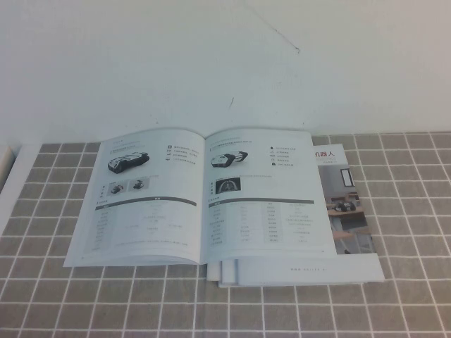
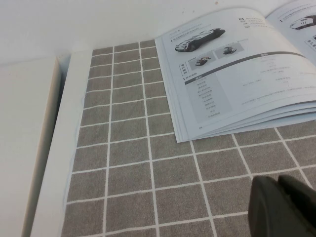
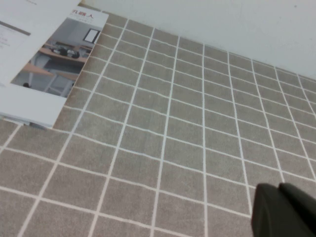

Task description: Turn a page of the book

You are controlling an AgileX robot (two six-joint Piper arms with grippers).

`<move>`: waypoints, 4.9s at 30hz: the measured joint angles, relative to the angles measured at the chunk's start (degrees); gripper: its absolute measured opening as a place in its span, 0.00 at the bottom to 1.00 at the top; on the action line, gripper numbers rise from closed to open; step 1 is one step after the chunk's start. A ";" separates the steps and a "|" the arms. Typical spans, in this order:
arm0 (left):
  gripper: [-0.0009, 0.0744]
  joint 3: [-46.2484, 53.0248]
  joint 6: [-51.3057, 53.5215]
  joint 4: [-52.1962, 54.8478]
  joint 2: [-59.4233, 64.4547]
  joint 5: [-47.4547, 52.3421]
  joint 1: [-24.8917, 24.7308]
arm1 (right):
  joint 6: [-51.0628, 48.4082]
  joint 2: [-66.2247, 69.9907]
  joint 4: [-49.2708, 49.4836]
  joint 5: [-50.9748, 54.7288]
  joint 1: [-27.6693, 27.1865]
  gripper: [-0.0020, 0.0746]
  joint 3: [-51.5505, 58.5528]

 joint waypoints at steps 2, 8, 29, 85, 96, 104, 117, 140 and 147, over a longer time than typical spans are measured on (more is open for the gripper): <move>0.01 0.00 0.00 0.00 0.00 0.00 0.00 | 0.00 0.00 0.00 0.00 0.00 0.02 0.00; 0.01 0.00 0.00 0.00 0.00 0.00 0.00 | 0.00 0.00 0.00 0.00 0.00 0.02 0.00; 0.01 0.34 0.00 -0.10 0.00 -16.88 0.00 | 0.00 0.00 0.00 -7.10 0.00 0.02 0.48; 0.01 -20.35 -4.56 -10.78 2.75 -5.92 0.00 | 2.12 21.71 15.60 12.69 0.00 0.02 -35.98; 0.01 -29.08 -2.95 -12.09 21.76 -12.03 0.00 | -15.52 50.45 43.12 12.18 0.00 0.02 -35.98; 0.01 -39.86 -2.51 -21.66 45.06 -14.09 0.00 | -43.69 67.98 59.86 19.12 0.00 0.02 -35.98; 0.01 -47.68 11.80 -28.65 73.50 -11.91 -1.82 | -57.81 83.29 79.22 21.04 0.00 0.02 -36.64; 0.01 -52.92 13.03 -30.37 100.96 -12.88 -8.22 | -54.51 101.30 58.42 22.07 12.18 0.02 -68.61; 0.01 -53.05 13.07 -30.37 105.56 -15.40 -8.22 | -53.68 107.48 55.56 20.59 15.62 0.04 -75.34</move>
